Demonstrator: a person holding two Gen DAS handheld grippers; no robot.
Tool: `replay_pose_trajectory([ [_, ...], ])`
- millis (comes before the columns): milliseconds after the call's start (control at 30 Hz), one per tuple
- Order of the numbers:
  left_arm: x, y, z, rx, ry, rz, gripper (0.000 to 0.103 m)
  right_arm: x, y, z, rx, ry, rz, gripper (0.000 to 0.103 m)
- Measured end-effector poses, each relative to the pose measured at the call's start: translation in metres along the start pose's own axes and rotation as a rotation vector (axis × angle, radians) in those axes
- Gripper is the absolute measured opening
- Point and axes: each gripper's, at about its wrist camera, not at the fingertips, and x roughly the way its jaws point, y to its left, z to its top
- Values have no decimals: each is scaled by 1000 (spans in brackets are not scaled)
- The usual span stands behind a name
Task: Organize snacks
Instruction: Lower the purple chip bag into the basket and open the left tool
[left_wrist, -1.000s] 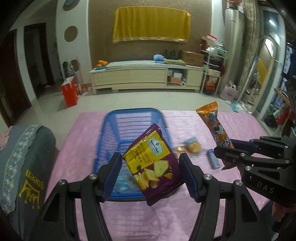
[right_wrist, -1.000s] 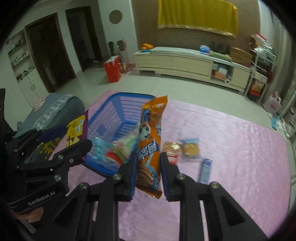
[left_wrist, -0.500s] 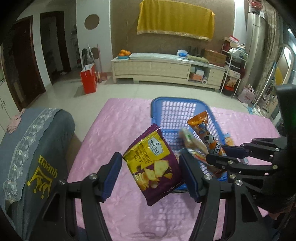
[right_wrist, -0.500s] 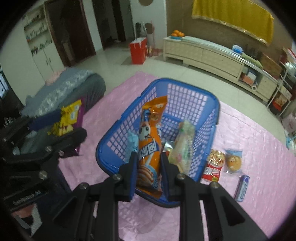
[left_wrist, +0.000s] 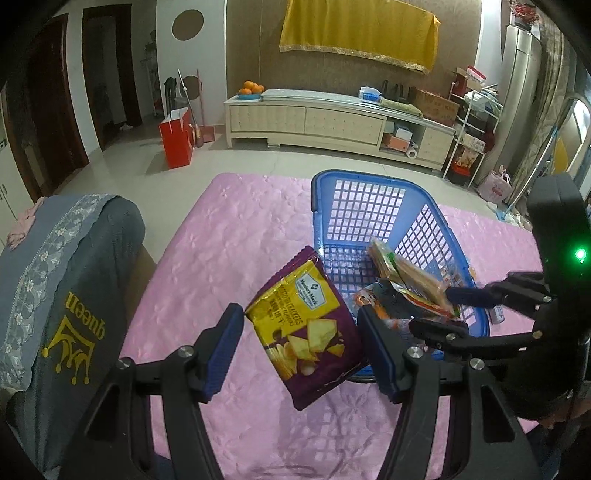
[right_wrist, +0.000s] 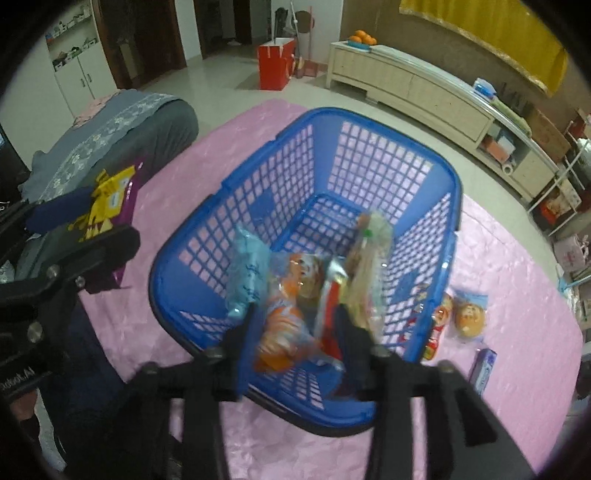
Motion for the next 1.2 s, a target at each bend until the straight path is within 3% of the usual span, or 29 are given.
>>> replay_pose_trajectory([
  [100,-5,-6,0,15,-2,1,62,-11,-7,-5,27,-31,-33,60],
  [500,-7,-33,8,90,-11,-21,62,-36,-41,-7,153,-76,6,61],
  [1200,60,-43,45,159,75,-69,62,-10,-89,5,257,-62,23,61],
])
